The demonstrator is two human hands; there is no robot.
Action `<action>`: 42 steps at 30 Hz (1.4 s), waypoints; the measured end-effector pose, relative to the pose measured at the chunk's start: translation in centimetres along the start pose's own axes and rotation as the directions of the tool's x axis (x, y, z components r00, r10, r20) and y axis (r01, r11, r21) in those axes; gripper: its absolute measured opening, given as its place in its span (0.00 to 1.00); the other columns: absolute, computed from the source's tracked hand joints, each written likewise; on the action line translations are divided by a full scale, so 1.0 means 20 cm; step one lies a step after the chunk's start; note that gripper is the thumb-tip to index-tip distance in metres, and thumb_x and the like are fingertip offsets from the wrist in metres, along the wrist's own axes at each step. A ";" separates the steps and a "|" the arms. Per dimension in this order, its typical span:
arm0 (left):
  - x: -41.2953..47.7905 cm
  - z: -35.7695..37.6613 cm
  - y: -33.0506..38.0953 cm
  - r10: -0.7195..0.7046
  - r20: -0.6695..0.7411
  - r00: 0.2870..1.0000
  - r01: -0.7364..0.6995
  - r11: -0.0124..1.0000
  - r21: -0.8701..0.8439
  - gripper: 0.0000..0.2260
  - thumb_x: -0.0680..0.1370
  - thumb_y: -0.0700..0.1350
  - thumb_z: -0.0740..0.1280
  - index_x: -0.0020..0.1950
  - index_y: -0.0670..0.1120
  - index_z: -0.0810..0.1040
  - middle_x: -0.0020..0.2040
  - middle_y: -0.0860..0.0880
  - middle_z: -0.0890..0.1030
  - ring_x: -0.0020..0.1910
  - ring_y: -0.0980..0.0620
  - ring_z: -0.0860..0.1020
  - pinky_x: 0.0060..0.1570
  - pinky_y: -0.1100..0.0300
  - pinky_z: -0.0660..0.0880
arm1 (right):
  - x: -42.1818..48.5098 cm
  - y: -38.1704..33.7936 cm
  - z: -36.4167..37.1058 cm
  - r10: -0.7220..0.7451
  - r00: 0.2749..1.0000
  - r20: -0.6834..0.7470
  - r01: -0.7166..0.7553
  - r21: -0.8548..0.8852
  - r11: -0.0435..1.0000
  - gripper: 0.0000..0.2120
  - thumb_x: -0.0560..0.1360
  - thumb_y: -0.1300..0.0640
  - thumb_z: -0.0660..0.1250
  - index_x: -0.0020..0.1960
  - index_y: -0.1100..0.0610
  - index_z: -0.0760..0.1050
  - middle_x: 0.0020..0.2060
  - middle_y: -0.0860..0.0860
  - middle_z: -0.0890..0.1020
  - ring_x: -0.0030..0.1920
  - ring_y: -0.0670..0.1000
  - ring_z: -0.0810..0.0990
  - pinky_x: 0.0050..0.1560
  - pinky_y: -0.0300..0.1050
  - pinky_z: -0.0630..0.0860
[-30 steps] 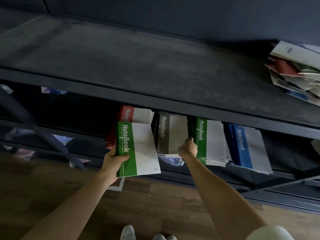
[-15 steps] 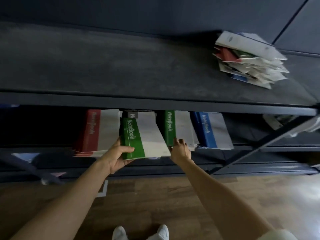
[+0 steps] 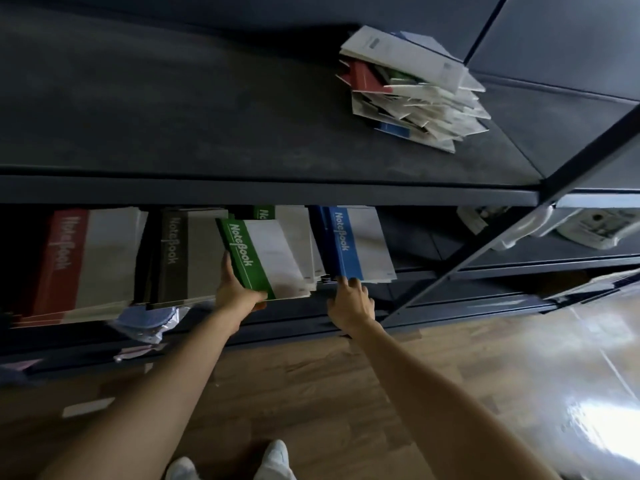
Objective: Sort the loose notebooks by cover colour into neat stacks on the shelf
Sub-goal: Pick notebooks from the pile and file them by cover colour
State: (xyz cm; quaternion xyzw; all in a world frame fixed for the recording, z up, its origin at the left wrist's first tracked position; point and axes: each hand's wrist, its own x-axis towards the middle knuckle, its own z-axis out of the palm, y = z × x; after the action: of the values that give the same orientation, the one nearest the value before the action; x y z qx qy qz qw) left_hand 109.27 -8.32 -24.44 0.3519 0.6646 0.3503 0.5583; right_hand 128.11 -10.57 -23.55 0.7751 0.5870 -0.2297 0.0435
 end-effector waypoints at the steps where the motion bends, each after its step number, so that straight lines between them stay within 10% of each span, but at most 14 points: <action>1: 0.01 0.02 -0.01 0.015 -0.016 1.000 -0.014 0.996 0.087 0.46 0.70 0.27 0.70 0.77 0.55 0.49 0.69 0.44 0.67 0.56 0.46 0.71 0.37 0.56 0.77 | 0.01 0.01 0.00 -0.007 1.000 0.004 0.007 0.000 1.000 0.24 0.79 0.55 0.59 0.73 0.56 0.58 0.68 0.58 0.65 0.68 0.59 0.65 0.65 0.56 0.65; 6: 0.07 0.13 -0.04 0.080 -0.031 0.996 -0.050 0.835 0.548 0.40 0.71 0.39 0.74 0.76 0.47 0.55 0.70 0.39 0.62 0.67 0.40 0.65 0.65 0.51 0.65 | 0.06 0.04 0.04 -0.044 0.999 0.029 0.044 0.007 0.999 0.25 0.79 0.56 0.58 0.74 0.56 0.57 0.68 0.57 0.64 0.68 0.59 0.64 0.65 0.55 0.64; 21: 0.16 0.18 -0.12 0.184 0.064 0.981 -0.079 0.074 0.994 0.26 0.80 0.58 0.53 0.76 0.51 0.52 0.72 0.39 0.58 0.69 0.38 0.59 0.62 0.49 0.65 | 0.19 0.06 0.09 -0.144 0.987 0.069 0.151 -0.108 0.983 0.27 0.80 0.46 0.55 0.75 0.51 0.53 0.70 0.56 0.60 0.71 0.60 0.58 0.69 0.63 0.58; 42: -0.68 -0.18 -0.20 0.390 0.151 0.908 -0.200 0.087 0.976 0.32 0.75 0.69 0.53 0.74 0.52 0.59 0.74 0.45 0.59 0.73 0.41 0.55 0.64 0.45 0.61 | -0.63 -0.02 0.02 -0.208 0.976 -0.060 0.190 -0.222 0.956 0.32 0.76 0.35 0.53 0.75 0.49 0.54 0.74 0.56 0.56 0.74 0.61 0.53 0.69 0.67 0.52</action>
State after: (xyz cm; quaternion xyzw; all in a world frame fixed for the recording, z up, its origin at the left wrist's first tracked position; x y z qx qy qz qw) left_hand 107.18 -22.34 -20.70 0.7260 0.6840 -0.0336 0.0630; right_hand 125.01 -21.91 -18.73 0.7116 0.6847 -0.1359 0.0793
